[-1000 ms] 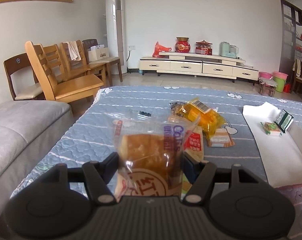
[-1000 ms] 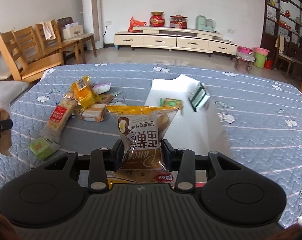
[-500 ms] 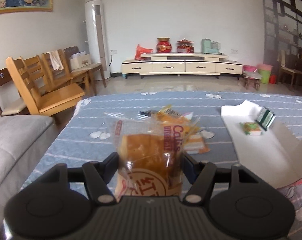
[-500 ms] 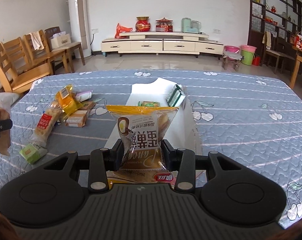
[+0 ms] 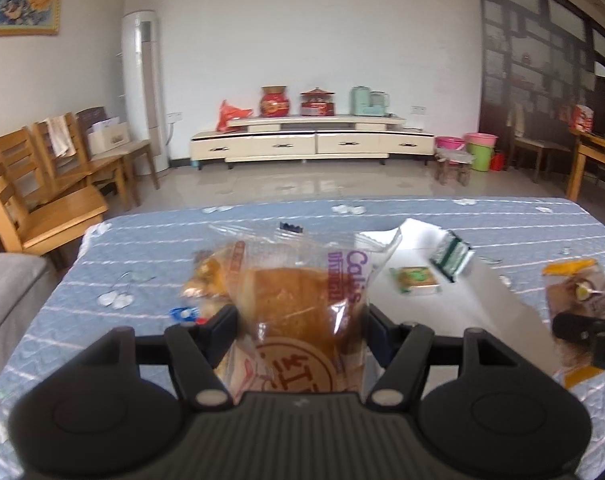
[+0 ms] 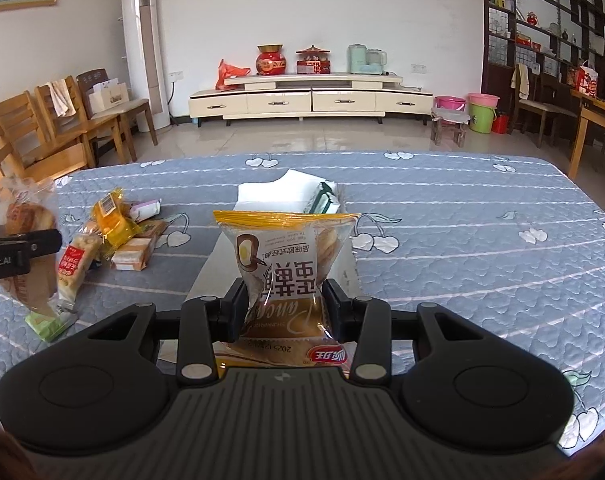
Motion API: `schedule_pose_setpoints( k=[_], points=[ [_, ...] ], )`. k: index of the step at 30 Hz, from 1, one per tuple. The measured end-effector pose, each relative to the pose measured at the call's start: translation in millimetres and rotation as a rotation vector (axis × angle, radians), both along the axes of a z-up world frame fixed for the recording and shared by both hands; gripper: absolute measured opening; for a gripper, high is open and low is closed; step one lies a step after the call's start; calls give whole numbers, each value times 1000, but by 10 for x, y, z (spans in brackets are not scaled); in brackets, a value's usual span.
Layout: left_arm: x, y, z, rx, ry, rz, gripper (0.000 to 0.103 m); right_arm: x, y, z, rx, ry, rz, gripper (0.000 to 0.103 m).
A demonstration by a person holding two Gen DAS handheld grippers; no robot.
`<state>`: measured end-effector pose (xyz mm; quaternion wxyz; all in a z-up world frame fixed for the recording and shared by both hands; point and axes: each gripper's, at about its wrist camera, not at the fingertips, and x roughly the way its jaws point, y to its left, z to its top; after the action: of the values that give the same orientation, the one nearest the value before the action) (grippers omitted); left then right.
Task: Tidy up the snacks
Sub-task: 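Carry the red-print bread bag with the left gripper while the right gripper carries the yellow-white bag to the tray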
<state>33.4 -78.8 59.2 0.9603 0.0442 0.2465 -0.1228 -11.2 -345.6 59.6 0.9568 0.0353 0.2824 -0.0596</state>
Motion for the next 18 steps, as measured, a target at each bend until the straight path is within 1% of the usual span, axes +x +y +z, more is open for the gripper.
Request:
schedule_pose_setpoints(
  k=[8,18],
  points=[
    [-17,-342,38,7,-9,-71,67,14,-25,-26,16,-4,-15,50],
    [30,-583,17,13,5,-111,67,81,-13,-20,24,-12,-29,50]
  ],
)
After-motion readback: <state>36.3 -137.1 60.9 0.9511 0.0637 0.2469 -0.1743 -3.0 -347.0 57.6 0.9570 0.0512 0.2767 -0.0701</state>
